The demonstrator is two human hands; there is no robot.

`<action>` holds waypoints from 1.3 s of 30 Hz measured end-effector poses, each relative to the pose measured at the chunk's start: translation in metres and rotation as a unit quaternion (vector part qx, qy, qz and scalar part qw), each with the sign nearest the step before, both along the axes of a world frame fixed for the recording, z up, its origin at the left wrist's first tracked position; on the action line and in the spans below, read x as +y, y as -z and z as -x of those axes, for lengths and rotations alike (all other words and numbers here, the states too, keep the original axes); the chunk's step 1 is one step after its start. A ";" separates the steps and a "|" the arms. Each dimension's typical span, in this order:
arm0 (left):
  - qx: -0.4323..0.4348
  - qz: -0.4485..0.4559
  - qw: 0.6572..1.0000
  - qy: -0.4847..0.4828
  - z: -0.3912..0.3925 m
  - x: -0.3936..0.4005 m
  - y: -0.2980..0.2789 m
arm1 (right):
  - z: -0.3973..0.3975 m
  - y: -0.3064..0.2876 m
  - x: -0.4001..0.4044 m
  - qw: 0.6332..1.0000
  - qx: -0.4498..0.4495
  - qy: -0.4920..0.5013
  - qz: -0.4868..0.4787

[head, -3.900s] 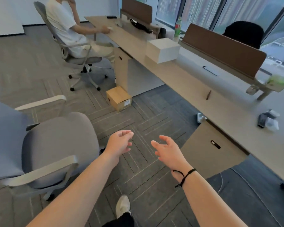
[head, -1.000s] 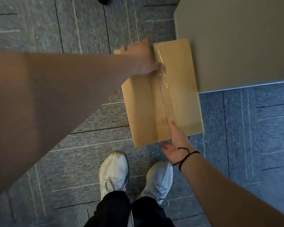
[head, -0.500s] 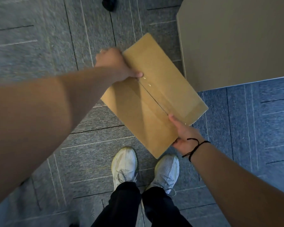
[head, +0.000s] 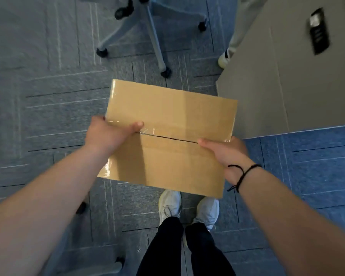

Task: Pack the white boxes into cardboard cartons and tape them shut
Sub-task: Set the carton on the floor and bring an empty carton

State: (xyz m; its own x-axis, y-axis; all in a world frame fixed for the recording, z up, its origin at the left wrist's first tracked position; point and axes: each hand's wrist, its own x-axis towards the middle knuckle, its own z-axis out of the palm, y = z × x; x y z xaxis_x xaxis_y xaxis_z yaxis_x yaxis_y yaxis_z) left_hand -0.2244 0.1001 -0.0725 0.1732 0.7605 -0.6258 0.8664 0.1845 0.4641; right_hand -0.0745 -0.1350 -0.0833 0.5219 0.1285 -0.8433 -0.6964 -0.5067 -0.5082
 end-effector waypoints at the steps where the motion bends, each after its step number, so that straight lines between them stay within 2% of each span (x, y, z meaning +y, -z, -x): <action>1: -0.010 0.000 1.000 -0.012 0.006 -0.002 -0.026 | 0.000 -0.024 0.003 1.000 -0.002 -0.008 -0.007; 6: -0.042 -0.005 0.999 -0.009 0.023 -0.016 -0.158 | 0.008 -0.157 0.003 0.995 -0.061 -0.065 -0.040; 11: -0.068 -0.009 0.997 0.040 0.016 -0.029 -0.265 | 0.011 -0.273 -0.018 0.991 -0.114 -0.058 -0.038; 16: -0.097 -0.053 0.988 0.109 -0.003 -0.046 -0.359 | 0.017 -0.365 -0.054 0.981 -0.183 -0.047 -0.037; 20: -0.099 -0.091 0.976 0.170 -0.017 -0.066 -0.413 | 0.026 -0.418 -0.090 0.974 -0.221 -0.027 -0.026; 30: -0.120 -0.127 0.916 0.362 -0.070 -0.174 -0.492 | 0.053 -0.489 -0.224 0.961 -0.265 0.075 0.001; 35: -0.123 -0.133 0.891 0.417 -0.073 -0.256 -0.505 | 0.081 -0.497 -0.310 0.952 -0.281 0.120 -0.001; 39: -0.094 -0.118 0.877 0.456 -0.053 -0.318 -0.504 | 0.117 -0.483 -0.375 0.959 -0.250 0.131 0.036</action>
State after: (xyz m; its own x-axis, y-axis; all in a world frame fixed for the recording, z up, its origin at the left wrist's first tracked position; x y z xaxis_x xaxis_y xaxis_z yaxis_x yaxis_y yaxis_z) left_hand -0.1715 -0.2178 0.4317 0.8605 0.3560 -0.3644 0.5071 -0.6665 0.5464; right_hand -0.1912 -0.5104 0.3993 0.8695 -0.1119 -0.4810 -0.4832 -0.3942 -0.7817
